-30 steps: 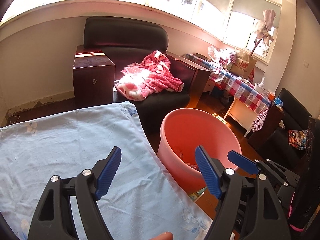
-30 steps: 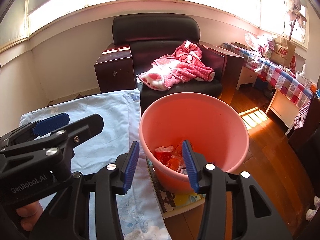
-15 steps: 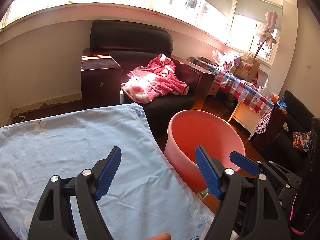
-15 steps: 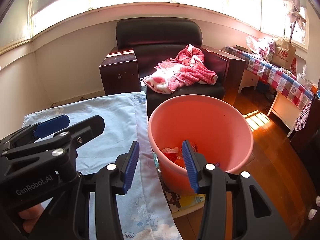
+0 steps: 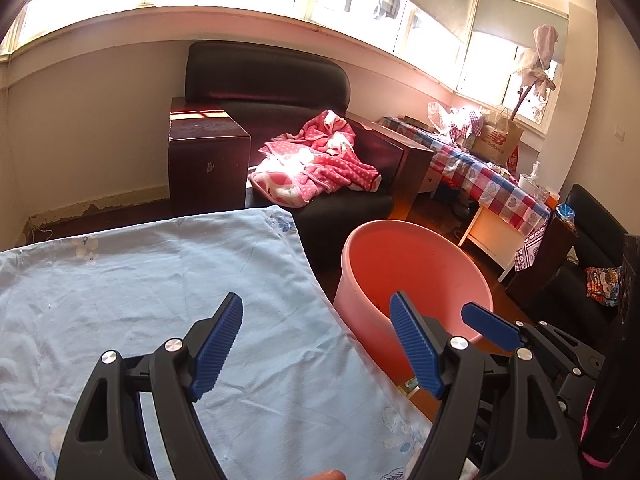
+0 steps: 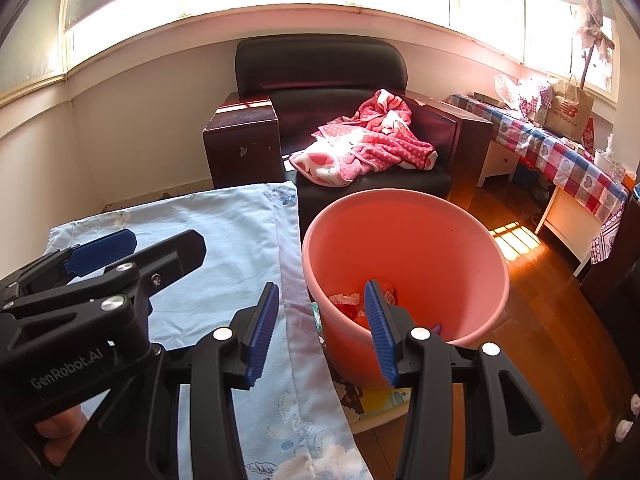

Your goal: Collect trash

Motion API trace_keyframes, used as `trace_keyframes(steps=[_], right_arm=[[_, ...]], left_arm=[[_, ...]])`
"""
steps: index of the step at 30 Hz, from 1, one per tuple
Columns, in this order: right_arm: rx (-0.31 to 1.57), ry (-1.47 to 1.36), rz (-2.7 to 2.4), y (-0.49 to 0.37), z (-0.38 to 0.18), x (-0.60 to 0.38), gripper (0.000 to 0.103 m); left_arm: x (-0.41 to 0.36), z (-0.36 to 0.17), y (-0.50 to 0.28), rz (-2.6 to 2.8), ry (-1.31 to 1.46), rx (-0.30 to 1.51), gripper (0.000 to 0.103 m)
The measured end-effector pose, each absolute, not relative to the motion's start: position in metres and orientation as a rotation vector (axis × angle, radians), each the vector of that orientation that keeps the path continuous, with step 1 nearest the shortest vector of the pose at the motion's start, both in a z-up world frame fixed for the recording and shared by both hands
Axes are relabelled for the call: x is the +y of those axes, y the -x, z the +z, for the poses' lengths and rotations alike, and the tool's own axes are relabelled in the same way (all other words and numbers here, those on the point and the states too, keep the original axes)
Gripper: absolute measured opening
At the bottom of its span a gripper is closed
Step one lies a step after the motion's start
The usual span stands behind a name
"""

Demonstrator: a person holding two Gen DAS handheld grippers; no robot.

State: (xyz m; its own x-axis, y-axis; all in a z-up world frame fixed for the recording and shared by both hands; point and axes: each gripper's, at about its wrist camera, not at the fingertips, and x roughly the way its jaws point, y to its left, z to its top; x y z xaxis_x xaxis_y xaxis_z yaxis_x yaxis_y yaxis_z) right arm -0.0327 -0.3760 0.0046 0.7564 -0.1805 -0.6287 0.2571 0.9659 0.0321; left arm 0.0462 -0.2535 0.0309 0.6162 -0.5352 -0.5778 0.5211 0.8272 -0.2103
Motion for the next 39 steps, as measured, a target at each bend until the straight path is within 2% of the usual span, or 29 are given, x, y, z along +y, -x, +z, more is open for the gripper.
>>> trace_keyframes(steps=[39], right_arm=[[0.678, -0.111, -0.234, 0.0291, 0.0065, -0.3711, 0.045]], left_arm=[[-0.2486, 0.0262, -0.0409, -0.616, 0.014, 0.685, 0.072]])
